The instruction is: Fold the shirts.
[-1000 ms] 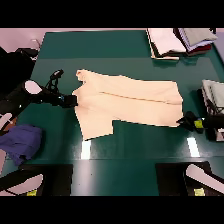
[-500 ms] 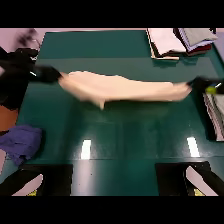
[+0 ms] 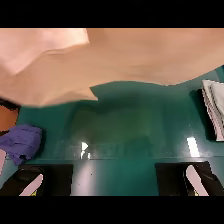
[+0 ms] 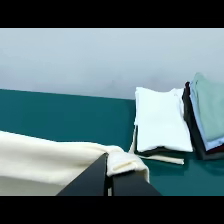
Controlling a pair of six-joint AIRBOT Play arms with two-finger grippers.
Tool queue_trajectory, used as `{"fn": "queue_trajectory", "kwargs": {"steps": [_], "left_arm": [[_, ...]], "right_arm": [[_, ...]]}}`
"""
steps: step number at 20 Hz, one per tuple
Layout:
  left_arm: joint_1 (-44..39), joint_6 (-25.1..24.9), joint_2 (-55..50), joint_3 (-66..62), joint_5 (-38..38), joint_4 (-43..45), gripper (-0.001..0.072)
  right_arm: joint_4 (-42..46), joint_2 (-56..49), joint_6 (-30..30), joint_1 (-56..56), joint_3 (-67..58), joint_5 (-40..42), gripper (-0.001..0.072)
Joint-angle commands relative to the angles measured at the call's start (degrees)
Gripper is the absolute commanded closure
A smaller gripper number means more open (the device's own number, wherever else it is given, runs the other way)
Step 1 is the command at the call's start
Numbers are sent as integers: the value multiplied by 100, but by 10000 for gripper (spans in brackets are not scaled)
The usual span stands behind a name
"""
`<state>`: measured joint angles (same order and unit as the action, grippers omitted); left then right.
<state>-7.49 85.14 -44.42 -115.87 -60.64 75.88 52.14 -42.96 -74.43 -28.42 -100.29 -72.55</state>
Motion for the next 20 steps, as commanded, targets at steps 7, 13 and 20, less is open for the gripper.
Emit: {"fn": "queue_trajectory", "kwargs": {"steps": [7, 13, 20], "left_arm": [[2, 35, -1088, 1172, -634, 70, 684], [2, 57, -3029, 2527, -691, -17, 683], [4, -15, -4487, 2653, 424, 4, 684]], "right_arm": [[-4, -1377, -466, -293, -1290, -1377, 697], [1639, -2581, -463, 1012, 964, -1425, 697], [1834, -4229, -951, 1749, 1397, 87, 697]]}}
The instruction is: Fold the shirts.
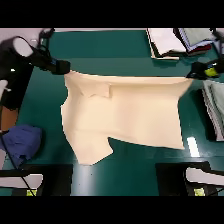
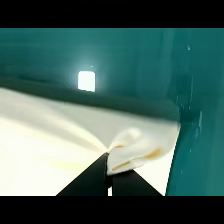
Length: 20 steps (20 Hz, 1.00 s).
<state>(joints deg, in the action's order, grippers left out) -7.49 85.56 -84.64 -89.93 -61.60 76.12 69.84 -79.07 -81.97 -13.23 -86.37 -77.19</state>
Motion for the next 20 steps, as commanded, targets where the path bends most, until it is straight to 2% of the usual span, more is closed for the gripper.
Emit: {"fn": "queue_trajectory", "kwargs": {"steps": [1, 3, 5, 9, 14, 15, 16, 17, 18, 20], "left_arm": [[4, -59, -476, 59, 726, -4, 684], [4, -66, -470, 13, 745, 9, 684], [4, -234, -472, 9, 291, 24, 683], [2, -354, -470, 385, -470, 22, 683], [2, -186, -470, 1300, -505, 61, 680], [4, -125, -470, 1375, -505, 122, 504], [4, 44, -468, 1366, -538, 192, 241], [4, 160, -407, 1355, -660, 267, 217], [4, 160, -293, 1357, -861, 315, 217], [4, 142, 142, 1508, -1161, 345, 217]], "right_arm": [[55, -807, -197, 251, -236, 553, 697], [66, -955, -136, 280, -581, 476, 697], [76, -826, -9, 280, -555, 376, 697], [92, -85, 280, 280, 706, 616, 696], [66, 280, 275, 280, 1947, 1134, 695], [66, 306, 249, 280, 2068, 1180, 691], [66, 306, 243, 278, 2081, 1182, 588], [59, 310, 136, 245, 2037, 1137, 369], [13, 313, 57, 197, 1934, 944, 326], [-179, 479, 157, 35, 1823, 501, 326]]}}
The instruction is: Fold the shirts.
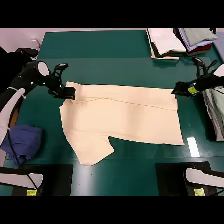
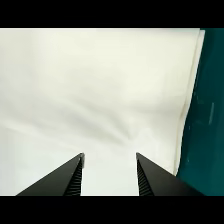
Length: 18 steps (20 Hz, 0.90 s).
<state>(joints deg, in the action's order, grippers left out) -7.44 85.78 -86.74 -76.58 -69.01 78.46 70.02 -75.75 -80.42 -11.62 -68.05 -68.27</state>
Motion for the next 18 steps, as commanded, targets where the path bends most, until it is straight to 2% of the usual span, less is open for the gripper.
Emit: {"fn": "queue_trajectory", "kwargs": {"steps": [1, 3, 6, 9, 11, 14, 18], "left_arm": [[0, 122, 708, 455, -393, 116, 217], [0, 201, 1572, 1351, -258, 114, 216], [0, 710, 2844, 2918, 151, 111, 216], [0, 1141, 3718, 4135, 195, -118, 216], [-2, 1169, 3904, 4607, 212, -608, 216], [-2, 935, 3904, 5075, 356, -1311, 216], [-2, 804, 3901, 5477, 929, -1794, 216]], "right_arm": [[-308, 352, 74, -199, 92, -459, 326], [-468, 901, 186, -299, 446, -551, 326], [-601, 1685, 210, -356, 1008, -393, 327], [-605, 2118, 212, -332, 1241, -369, 327], [-612, 2197, 212, -310, 1202, -376, 327], [-608, 2192, 212, -310, 1064, -404, 327], [-756, 2194, 212, -310, 1064, -389, 327]]}}
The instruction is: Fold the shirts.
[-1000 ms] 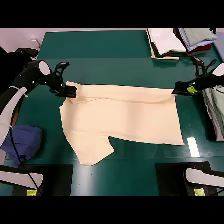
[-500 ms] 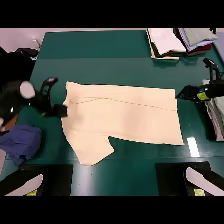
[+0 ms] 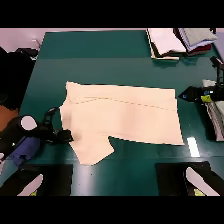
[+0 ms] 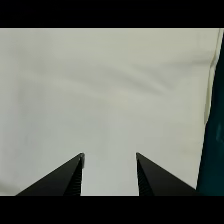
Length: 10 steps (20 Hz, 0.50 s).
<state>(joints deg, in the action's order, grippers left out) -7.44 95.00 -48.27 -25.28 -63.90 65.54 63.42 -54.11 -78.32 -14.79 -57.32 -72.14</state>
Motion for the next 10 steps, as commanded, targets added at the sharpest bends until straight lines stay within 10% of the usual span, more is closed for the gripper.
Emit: {"fn": "queue_trajectory", "kwargs": {"steps": [1, 4, 6, 10], "left_arm": [[-2, -216, 55, 407, 643, -684, 217], [-2, -581, 55, 415, 809, -1239, 286], [-2, -859, 55, 295, 511, -1215, 683], [-2, -977, 55, -192, -22, -927, 685]], "right_arm": [[-96, 28, 2, 7, -9, -2, 327], [-76, 28, 63, -17, -4, -111, 327], [-70, 35, 101, -210, 118, -363, 327], [636, 46, 151, -1045, 1008, -960, 327]]}}
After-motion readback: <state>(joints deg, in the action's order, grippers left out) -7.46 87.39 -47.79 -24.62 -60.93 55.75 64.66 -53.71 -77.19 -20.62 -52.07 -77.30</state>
